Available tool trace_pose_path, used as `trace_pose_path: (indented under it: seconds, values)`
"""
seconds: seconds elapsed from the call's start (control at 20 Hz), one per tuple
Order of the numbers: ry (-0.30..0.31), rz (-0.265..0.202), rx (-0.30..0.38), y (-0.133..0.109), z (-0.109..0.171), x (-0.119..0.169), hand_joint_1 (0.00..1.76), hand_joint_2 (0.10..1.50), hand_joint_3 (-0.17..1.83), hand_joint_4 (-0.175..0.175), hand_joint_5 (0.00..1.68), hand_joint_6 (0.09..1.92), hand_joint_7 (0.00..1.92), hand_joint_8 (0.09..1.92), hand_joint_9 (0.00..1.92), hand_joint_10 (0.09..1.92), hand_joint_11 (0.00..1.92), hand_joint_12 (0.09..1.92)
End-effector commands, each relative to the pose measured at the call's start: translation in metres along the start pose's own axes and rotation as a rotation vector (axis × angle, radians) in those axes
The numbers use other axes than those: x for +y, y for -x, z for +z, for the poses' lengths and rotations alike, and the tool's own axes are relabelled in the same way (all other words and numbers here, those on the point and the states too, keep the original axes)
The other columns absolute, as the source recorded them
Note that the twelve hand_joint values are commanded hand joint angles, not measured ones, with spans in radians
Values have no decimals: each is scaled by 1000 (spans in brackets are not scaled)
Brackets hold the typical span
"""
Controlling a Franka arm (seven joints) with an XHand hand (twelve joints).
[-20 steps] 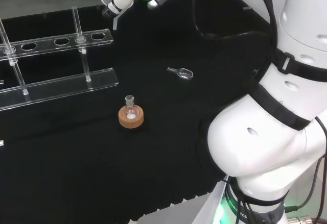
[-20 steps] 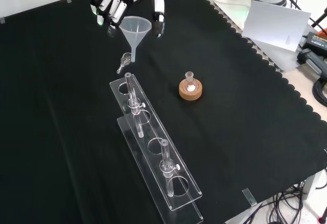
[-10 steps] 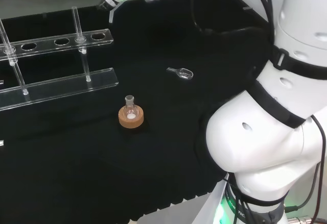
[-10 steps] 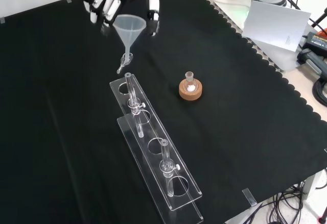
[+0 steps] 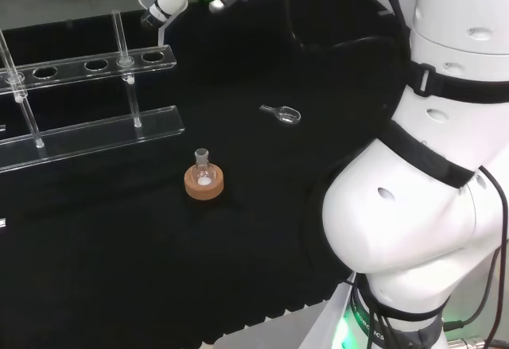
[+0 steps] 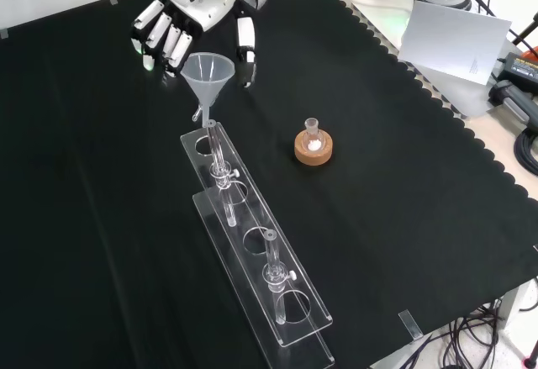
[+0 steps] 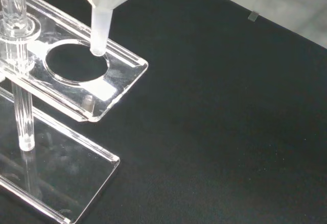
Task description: Put the funnel back on the funnel stand.
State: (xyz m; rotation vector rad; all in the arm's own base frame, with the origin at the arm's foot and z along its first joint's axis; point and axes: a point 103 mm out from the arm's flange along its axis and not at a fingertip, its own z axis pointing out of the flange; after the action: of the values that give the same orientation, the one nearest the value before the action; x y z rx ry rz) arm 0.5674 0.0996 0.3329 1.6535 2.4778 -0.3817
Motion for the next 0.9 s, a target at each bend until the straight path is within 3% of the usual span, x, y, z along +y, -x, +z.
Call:
trace_pose_path:
  seconds: [0.05,0.25,0.35,0.9]
  values:
    - [-8,-1,-22,-10,-3,9,469,782,21,-19,767,218,1037,558,484,663,0,1427]
    - [-12,0,-13,0,4,13,470,784,22,-19,765,222,1037,557,485,661,0,1428]
    - [-14,-4,-30,-11,0,19,470,785,22,-18,764,224,1037,556,485,661,0,1429]
    - [-34,-28,-14,-10,18,30,470,788,23,-19,757,235,1037,553,488,658,0,1431]
